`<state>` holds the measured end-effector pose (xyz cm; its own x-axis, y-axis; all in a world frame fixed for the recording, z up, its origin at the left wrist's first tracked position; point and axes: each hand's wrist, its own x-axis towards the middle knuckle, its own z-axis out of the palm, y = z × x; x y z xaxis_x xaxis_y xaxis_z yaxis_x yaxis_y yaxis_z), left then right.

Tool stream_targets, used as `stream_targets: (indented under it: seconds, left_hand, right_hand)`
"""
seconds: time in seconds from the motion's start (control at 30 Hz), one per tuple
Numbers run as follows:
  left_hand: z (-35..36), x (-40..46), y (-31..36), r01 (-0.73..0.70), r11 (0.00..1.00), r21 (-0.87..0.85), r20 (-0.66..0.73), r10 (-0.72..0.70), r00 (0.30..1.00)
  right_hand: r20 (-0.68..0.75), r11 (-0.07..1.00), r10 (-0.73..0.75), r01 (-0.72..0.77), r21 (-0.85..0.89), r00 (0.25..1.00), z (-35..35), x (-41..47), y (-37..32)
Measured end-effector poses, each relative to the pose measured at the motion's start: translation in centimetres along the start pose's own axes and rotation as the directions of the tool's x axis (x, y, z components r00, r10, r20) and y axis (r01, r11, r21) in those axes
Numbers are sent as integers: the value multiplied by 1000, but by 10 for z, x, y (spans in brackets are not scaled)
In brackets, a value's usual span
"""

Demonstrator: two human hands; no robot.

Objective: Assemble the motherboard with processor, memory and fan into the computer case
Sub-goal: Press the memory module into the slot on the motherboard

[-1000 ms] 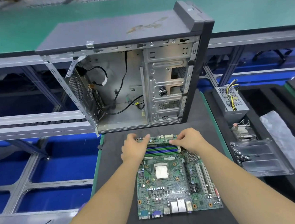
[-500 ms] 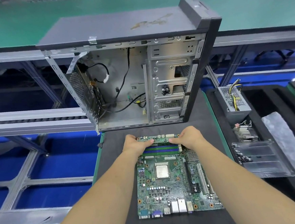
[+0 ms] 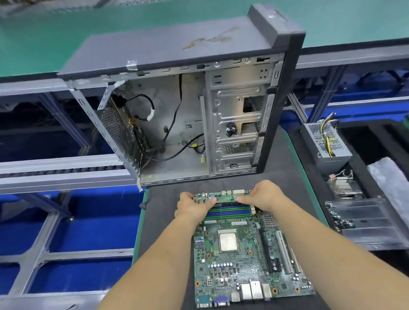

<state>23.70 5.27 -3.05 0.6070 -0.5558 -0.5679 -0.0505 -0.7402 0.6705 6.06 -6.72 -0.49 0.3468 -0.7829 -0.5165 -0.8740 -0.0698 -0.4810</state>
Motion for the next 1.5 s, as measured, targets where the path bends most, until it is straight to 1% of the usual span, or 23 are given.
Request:
stream_targets:
  seconds: [0.1,0.17,0.3,0.37,0.5,0.63,0.73,0.83,0.97,1.13,1.2,1.27,1.33,1.37,1.43,1.47,1.5]
  left_hand:
    - [-6,-2,6,76,994,-75,74,-70,995]
    - [-8,-3,12,104,990,-98,109,-93,990]
    - [-5,-4,16,99,992,-74,76,-94,993]
    - [-3,-4,17,104,992,-68,65,-99,993]
    - [-3,-1,20,122,990,-77,70,-116,991]
    - [-2,1,20,134,990,-40,47,-132,990]
    - [-2,2,20,151,987,-46,47,-149,988]
    - [0,1,20,160,987,-14,26,-160,987]
    - [2,0,18,148,989,5,9,-148,989]
    - [1,-5,22,154,988,33,-3,-154,988]
    - [0,-9,23,140,989,36,-7,-140,990]
    - [-1,-13,21,111,992,65,-12,-111,994]
    - [-1,-15,13,64,997,52,-12,-63,998]
    - [-3,-15,10,47,999,-1,-4,-47,999]
    - [-9,-14,7,66,984,-168,14,-65,998]
    - [-14,-11,5,87,967,-240,16,-85,996]
    - [-18,-9,2,109,950,-294,21,-107,994]
  right_hand:
    - [44,998,2,-5,67,999,-4,0,-1]
    - [59,997,22,-26,71,998,-4,-1,-4]
    - [50,996,59,-55,-75,997,5,-2,-15]
    - [55,992,69,-62,-113,996,6,-1,-19]
    - [78,992,96,-89,-86,992,4,1,-21]
    - [117,993,103,-95,-72,988,3,7,-21]
    - [129,988,128,-115,-101,983,4,10,-24]
    - [137,982,148,-129,-140,979,6,13,-28]
    - [162,972,170,-138,-190,972,7,16,-33]
    - [161,964,174,-135,-231,971,5,15,-37]
    - [129,963,170,-136,-234,977,5,10,-37]
    - [92,971,143,-122,-206,985,5,5,-34]
    - [54,990,98,-92,-104,994,7,1,-25]
    - [24,997,75,-75,-20,997,5,-2,-21]
    - [-26,982,75,-70,178,997,-1,-6,-10]
    - [-36,964,85,-73,257,996,-5,-7,-4]
    - [-39,953,90,-75,293,995,-9,-8,1]
